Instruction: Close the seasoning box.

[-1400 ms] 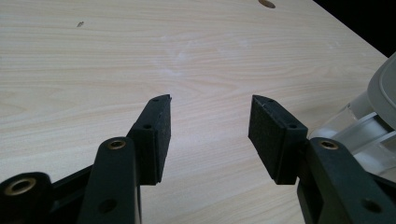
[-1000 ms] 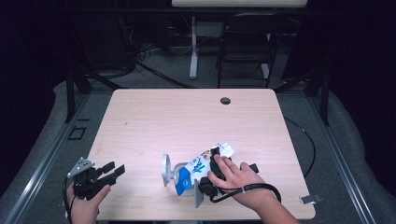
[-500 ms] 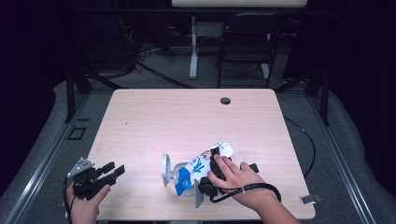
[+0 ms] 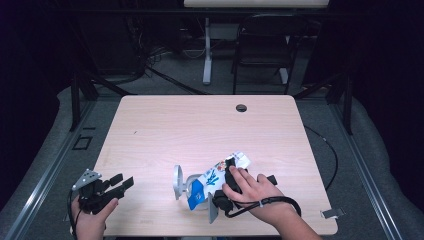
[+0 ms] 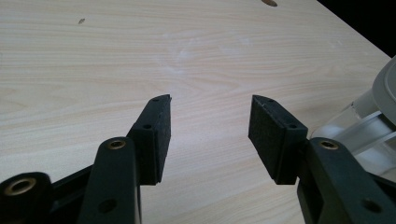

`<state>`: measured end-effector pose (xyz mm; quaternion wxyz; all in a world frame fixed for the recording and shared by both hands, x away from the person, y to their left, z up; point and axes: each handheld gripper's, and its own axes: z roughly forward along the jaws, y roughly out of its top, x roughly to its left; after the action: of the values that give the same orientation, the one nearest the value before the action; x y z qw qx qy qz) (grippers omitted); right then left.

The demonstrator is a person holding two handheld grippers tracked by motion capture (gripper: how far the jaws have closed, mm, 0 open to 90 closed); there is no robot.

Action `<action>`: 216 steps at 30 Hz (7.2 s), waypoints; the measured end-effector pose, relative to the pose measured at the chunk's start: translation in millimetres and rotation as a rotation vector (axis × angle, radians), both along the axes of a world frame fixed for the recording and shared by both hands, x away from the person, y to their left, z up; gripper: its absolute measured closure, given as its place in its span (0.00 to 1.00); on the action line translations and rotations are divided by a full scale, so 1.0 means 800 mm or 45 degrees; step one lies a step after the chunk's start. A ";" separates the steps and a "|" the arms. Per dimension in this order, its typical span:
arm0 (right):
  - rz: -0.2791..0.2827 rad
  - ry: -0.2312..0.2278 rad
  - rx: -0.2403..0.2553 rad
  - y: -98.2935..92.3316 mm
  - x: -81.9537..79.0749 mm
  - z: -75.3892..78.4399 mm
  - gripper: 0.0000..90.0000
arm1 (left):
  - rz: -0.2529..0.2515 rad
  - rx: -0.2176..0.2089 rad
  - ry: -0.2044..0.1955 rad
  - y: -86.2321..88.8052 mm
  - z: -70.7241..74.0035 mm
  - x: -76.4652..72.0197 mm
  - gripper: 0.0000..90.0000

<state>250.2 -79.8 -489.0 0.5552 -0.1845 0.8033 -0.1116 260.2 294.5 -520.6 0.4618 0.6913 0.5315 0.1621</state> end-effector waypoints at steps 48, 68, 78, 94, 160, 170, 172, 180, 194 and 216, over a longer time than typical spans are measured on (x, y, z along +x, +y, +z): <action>0.010 -0.006 0.006 0.002 -0.003 0.001 0.65 | 0.002 0.000 0.005 0.001 -0.001 0.000 0.55; 0.016 0.002 0.019 0.002 -0.003 0.003 0.66 | 0.006 -0.003 0.004 0.002 -0.001 0.001 0.55; 0.008 -0.003 0.006 0.002 -0.004 0.004 0.67 | 0.007 -0.003 0.003 0.002 -0.001 0.001 0.55; 0.006 -0.012 0.000 0.002 -0.004 0.007 0.69 | 0.010 -0.005 0.003 0.002 -0.002 0.001 0.55; -0.003 -0.019 0.002 0.001 -0.007 0.011 0.75 | 0.017 -0.008 0.010 0.003 -0.004 0.001 0.55; -0.006 0.004 0.027 0.000 -0.007 0.010 0.77 | 0.017 -0.008 0.009 0.003 -0.004 0.001 0.55; -0.011 0.010 0.035 0.000 -0.007 0.010 0.78 | 0.017 -0.007 0.011 0.004 -0.004 0.001 0.55; -0.031 0.056 0.088 -0.002 -0.006 0.011 0.80 | 0.015 -0.006 0.012 0.003 -0.004 0.001 0.55; -0.065 0.111 0.159 -0.005 -0.007 0.011 0.84 | 0.013 -0.002 0.018 0.004 -0.005 0.002 0.55; -0.118 0.213 0.341 -0.014 -0.006 0.005 0.84 | 0.016 -0.003 0.021 0.004 -0.007 0.002 0.55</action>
<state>245.2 -91.4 -484.8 0.5001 -0.0801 0.8621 -0.0133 262.1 297.4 -526.0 0.4572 0.6886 0.5401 0.1586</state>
